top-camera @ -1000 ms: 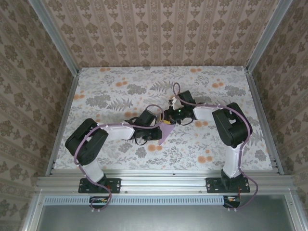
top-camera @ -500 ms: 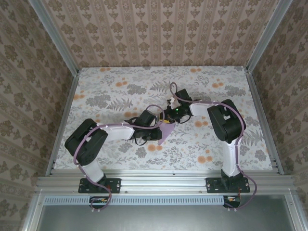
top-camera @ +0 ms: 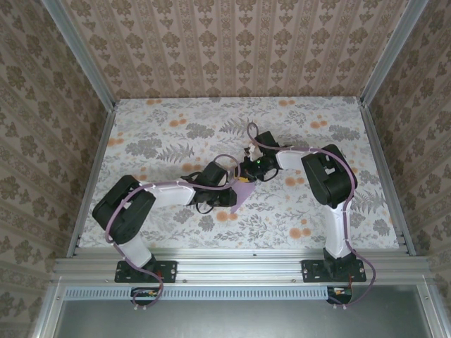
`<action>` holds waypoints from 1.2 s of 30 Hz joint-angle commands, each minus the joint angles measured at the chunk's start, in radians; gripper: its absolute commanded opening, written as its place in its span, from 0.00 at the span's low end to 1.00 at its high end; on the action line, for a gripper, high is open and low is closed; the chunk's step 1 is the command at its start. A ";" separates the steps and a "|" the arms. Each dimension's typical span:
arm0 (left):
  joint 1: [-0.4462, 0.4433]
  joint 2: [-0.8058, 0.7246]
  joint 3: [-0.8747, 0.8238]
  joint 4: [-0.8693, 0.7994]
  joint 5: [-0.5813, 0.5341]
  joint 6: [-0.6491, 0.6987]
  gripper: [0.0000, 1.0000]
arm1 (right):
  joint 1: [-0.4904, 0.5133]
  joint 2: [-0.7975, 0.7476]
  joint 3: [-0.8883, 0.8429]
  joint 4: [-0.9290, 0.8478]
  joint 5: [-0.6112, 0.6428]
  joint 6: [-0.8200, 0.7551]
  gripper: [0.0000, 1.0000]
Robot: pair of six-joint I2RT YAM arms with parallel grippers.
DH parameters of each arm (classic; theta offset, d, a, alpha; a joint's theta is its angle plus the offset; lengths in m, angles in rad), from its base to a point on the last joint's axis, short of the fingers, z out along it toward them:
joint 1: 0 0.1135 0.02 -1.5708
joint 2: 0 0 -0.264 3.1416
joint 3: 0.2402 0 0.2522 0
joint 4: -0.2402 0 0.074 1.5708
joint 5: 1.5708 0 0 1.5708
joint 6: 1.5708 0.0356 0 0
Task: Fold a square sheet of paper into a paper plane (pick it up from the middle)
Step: Fourth fold the wing at the center of the table.
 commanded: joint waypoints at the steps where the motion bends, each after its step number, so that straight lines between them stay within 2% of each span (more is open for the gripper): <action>1: 0.012 -0.034 -0.002 -0.028 0.030 0.007 0.25 | 0.008 0.026 0.016 -0.040 0.030 -0.021 0.21; 9: 0.061 -0.036 0.033 0.020 0.074 -0.019 0.37 | 0.014 0.026 0.013 -0.030 0.020 -0.012 0.21; 23: 0.109 0.046 0.146 -0.029 0.091 0.021 0.41 | 0.020 0.014 -0.004 0.003 0.001 0.007 0.21; 28: 0.118 0.019 0.149 -0.103 0.064 0.057 0.44 | 0.019 0.012 -0.009 0.007 -0.002 0.007 0.21; 36: 0.101 -0.047 0.157 -0.153 0.105 0.048 0.47 | 0.019 0.012 -0.012 0.006 -0.002 0.003 0.20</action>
